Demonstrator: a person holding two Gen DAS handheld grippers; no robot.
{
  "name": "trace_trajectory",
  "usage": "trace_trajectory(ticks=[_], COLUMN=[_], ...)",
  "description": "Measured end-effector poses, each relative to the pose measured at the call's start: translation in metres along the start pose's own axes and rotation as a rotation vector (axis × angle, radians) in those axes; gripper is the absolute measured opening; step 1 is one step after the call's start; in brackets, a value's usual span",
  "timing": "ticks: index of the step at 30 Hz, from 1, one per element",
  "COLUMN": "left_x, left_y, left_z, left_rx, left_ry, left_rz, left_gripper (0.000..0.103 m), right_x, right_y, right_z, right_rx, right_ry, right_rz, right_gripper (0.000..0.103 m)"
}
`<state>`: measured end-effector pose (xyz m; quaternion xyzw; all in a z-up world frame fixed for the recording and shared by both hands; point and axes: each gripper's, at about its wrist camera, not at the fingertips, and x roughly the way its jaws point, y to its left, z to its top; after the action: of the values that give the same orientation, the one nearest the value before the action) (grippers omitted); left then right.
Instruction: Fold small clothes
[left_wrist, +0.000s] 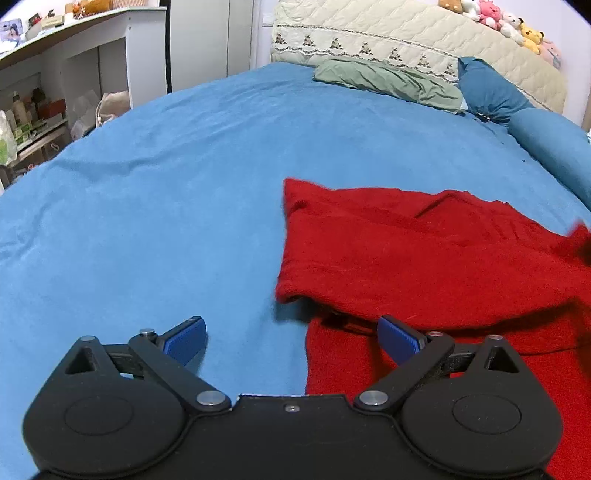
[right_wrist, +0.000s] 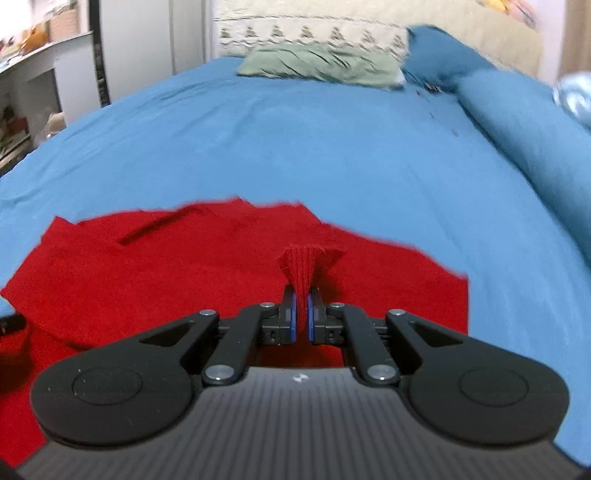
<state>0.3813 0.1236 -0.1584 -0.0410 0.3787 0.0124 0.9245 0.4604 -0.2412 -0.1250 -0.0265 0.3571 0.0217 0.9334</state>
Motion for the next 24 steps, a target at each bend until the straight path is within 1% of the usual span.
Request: trace_trajectory(ticks=[3, 5, 7, 9, 13, 16, 17, 19, 22, 23, 24], left_x=[0.009, 0.011, 0.01, 0.01, 0.014, 0.014, 0.014, 0.015, 0.014, 0.012, 0.007], left_y=[0.001, 0.003, 0.006, 0.009, 0.016, 0.014, 0.012, 0.01, 0.011, 0.012, 0.013], left_z=[-0.004, -0.005, -0.003, -0.001, 0.001, 0.001, 0.001, -0.001, -0.002, -0.002, -0.002], left_rx=[0.003, -0.012, -0.039, -0.059, -0.077, -0.067, -0.055, -0.037, -0.028, -0.028, -0.025], left_ry=[-0.015, -0.047, -0.064, -0.079, -0.072, -0.068, -0.067, -0.063, -0.06, -0.063, -0.068], left_rz=[0.012, 0.015, 0.012, 0.018, 0.021, 0.025, 0.033, 0.043, 0.044, 0.04, 0.036], left_gripper=[0.1, 0.1, 0.097, 0.095, 0.091, 0.091, 0.091, 0.091, 0.091, 0.091, 0.09], right_x=[0.014, 0.017, 0.016, 0.01, -0.019, -0.03, -0.028, -0.02, -0.009, -0.009, -0.011], right_y=[-0.016, -0.022, -0.028, -0.032, -0.059, -0.084, -0.091, -0.1, -0.106, -0.106, -0.106], right_z=[-0.022, -0.03, -0.031, -0.025, -0.014, -0.016, -0.018, -0.028, -0.042, -0.047, -0.051], right_rx=[0.067, 0.126, 0.182, 0.208, 0.24, 0.273, 0.28, 0.297, 0.302, 0.296, 0.287], right_ry=[0.028, 0.018, 0.001, -0.031, -0.122, -0.142, -0.133, -0.084, -0.038, -0.035, -0.036], right_rz=[0.02, 0.037, 0.054, 0.066, 0.032, -0.004, -0.01, -0.012, 0.01, 0.007, 0.003], right_gripper=[0.021, 0.021, 0.021, 0.021, 0.021, 0.021, 0.021, 0.021, 0.021, 0.024, 0.031])
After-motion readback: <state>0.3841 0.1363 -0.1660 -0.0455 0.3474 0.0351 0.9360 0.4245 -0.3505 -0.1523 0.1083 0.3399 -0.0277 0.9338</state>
